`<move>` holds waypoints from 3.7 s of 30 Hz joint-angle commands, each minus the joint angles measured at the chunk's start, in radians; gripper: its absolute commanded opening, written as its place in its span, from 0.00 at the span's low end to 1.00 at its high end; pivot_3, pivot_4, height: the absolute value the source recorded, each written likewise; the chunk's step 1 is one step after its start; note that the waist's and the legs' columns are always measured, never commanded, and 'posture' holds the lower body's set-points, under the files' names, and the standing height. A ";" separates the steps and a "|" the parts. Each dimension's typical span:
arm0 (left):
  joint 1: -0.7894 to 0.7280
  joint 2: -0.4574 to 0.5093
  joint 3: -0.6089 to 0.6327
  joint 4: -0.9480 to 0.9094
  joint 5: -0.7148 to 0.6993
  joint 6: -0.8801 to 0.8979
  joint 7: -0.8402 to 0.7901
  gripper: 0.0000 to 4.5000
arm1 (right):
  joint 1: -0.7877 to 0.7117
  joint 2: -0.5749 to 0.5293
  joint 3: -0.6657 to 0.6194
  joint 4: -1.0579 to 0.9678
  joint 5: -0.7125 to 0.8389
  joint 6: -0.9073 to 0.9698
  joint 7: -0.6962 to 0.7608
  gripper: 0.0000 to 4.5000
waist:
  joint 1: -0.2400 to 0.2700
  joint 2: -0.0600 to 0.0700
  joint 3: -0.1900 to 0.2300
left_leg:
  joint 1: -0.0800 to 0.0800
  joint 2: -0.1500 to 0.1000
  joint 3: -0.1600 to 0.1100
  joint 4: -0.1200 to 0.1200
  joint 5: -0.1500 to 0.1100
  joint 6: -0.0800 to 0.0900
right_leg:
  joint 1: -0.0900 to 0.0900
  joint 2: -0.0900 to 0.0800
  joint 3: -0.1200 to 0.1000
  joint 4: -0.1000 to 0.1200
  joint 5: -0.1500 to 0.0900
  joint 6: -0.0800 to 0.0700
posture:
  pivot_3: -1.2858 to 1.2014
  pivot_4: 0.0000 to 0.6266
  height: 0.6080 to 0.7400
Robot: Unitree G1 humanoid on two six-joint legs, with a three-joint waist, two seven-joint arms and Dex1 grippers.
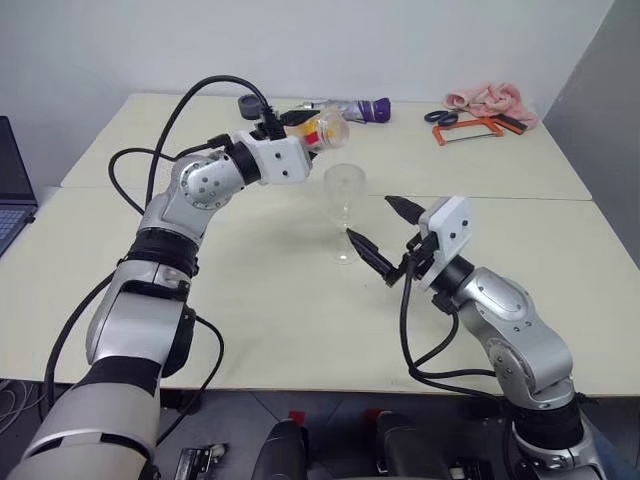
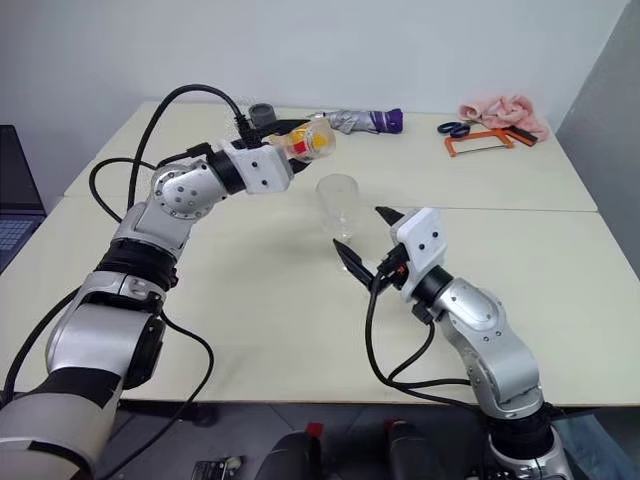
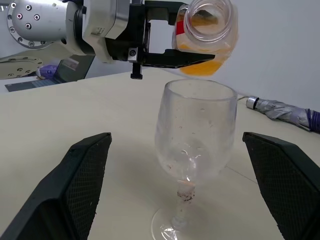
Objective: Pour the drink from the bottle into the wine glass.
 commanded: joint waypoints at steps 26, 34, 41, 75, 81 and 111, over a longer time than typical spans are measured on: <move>-0.119 0.082 -0.099 0.029 0.255 -0.099 0.305 0.37 | 0.013 0.018 -0.001 -0.028 0.002 0.002 -0.004 1.00 | 0.000 0.000 0.000 | 0.000 0.000 0.000 0.000 0.000 0.000 | 0.000 0.000 0.000 0.000 0.000 0.000 | 0.52 0.24 1.00; -0.141 0.091 -0.123 0.049 0.287 -0.098 0.335 0.37 | 0.035 0.009 0.013 -0.041 -0.010 -0.028 0.010 1.00 | 0.000 0.000 0.000 | 0.000 0.000 0.000 0.000 0.000 0.000 | 0.000 0.000 0.000 0.000 0.000 0.000 | 0.52 0.24 1.00; -0.159 0.100 -0.138 0.068 0.307 -0.099 0.361 0.37 | 0.038 0.020 0.014 -0.039 -0.037 -0.035 -0.024 1.00 | 0.000 0.000 0.000 | 0.000 0.000 0.000 0.000 0.000 0.000 | 0.000 0.000 0.000 0.000 0.000 0.000 | 0.52 0.24 1.00; -0.219 0.115 -0.188 0.143 0.370 -0.125 0.449 0.37 | 0.111 0.098 0.071 -0.042 -0.144 -0.113 -0.109 1.00 | 0.000 0.000 0.000 | 0.000 -0.001 0.000 0.000 0.000 0.000 | 0.000 -0.001 -0.001 0.001 0.000 0.000 | 0.52 0.24 1.00; -0.226 0.116 -0.200 0.149 0.376 -0.127 0.463 0.37 | 0.116 0.103 0.079 -0.042 -0.149 -0.111 -0.105 1.00 | 0.000 0.000 0.000 | 0.000 -0.001 0.000 0.000 0.000 0.000 | 0.000 -0.001 -0.001 0.001 0.000 0.000 | 0.52 0.24 1.00; -0.250 0.121 -0.231 0.157 0.401 -0.136 0.511 0.37 | 0.133 0.116 0.099 -0.043 -0.159 -0.105 -0.110 1.00 | 0.000 0.000 0.000 | 0.000 -0.001 0.000 0.001 0.000 0.000 | 0.000 -0.001 -0.001 0.001 0.000 0.000 | 0.52 0.24 1.00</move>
